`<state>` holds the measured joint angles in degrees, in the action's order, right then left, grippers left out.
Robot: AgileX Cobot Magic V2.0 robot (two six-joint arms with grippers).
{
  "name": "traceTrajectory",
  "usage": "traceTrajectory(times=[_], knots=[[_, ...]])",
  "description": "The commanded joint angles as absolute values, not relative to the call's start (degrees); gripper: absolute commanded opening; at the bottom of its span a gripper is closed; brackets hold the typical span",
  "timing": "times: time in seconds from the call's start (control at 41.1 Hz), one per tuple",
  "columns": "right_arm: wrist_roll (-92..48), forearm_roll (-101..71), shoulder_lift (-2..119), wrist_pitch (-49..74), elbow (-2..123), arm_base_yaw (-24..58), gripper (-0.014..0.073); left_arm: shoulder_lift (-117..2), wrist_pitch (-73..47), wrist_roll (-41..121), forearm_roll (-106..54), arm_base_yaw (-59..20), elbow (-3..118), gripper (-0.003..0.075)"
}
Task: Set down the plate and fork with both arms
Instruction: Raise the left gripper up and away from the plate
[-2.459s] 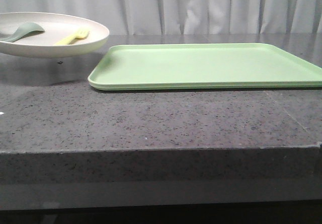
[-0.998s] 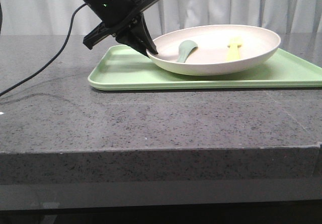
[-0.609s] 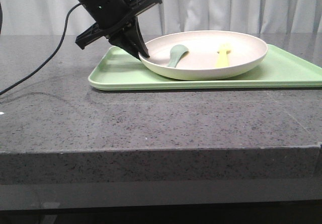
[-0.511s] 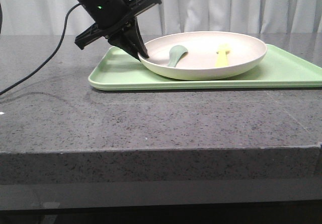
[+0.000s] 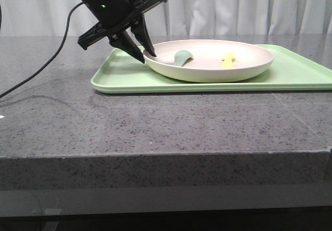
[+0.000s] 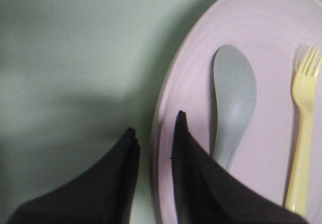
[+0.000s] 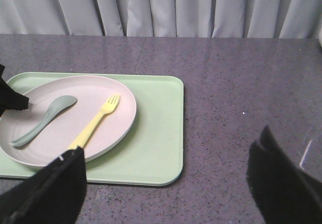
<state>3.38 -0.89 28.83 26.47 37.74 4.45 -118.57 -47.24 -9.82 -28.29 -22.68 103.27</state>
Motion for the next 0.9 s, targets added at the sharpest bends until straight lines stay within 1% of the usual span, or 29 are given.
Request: traceTrajectory(times=[0.0,0.073,0.122,0.414,0.487,0.56,0.706,0.755,0.779,0.876], knots=[[3.12,-0.9,29.47,21.69,39.89,4.42,0.0655,-115.0,-45.13,-10.46,-30.08,-23.22,105.28,0.0303],[3.12,-0.9,29.47,21.69,39.89,4.42,0.0655,-115.0,-45.13,-10.35,-30.08,-23.22,105.28,0.0349],[3.12,-0.9,29.47,21.69,39.89,4.42,0.0655,-114.75,-45.37,-10.35,-30.08,-23.22,105.42,0.0363],[3.12,-0.9,29.47,21.69,39.89,4.42,0.0655,-114.62,-51.98,-5.6,-29.99,-22.75,112.25,0.0351],[3.12,-0.9,29.47,21.69,39.89,4.42,0.0655,-114.62,-53.02,-5.6,-29.99,-22.51,114.05,0.0312],[3.12,-0.9,29.47,21.69,39.89,4.42,0.0655,-114.62,-54.0,-5.31,-29.99,-22.39,115.37,0.0242],[3.12,-0.9,29.47,21.69,39.89,4.42,0.0655,-114.62,-56.07,-0.98,-29.99,-22.39,116.9,0.0043],[3.12,-0.9,29.47,21.69,39.89,4.42,0.0655,-114.62,-57.3,-0.33,-29.99,-22.39,117.29,-0.0006],[3.12,-0.9,29.47,21.69,39.89,4.42,0.0655,-114.62,-57.72,0.0,-29.99,-22.39,117.43,-0.0016],[3.12,-0.9,29.47,21.69,39.89,4.42,0.0655,-114.62,-59.81,0.59,-29.05,-22.39,118.5,-0.0018]])
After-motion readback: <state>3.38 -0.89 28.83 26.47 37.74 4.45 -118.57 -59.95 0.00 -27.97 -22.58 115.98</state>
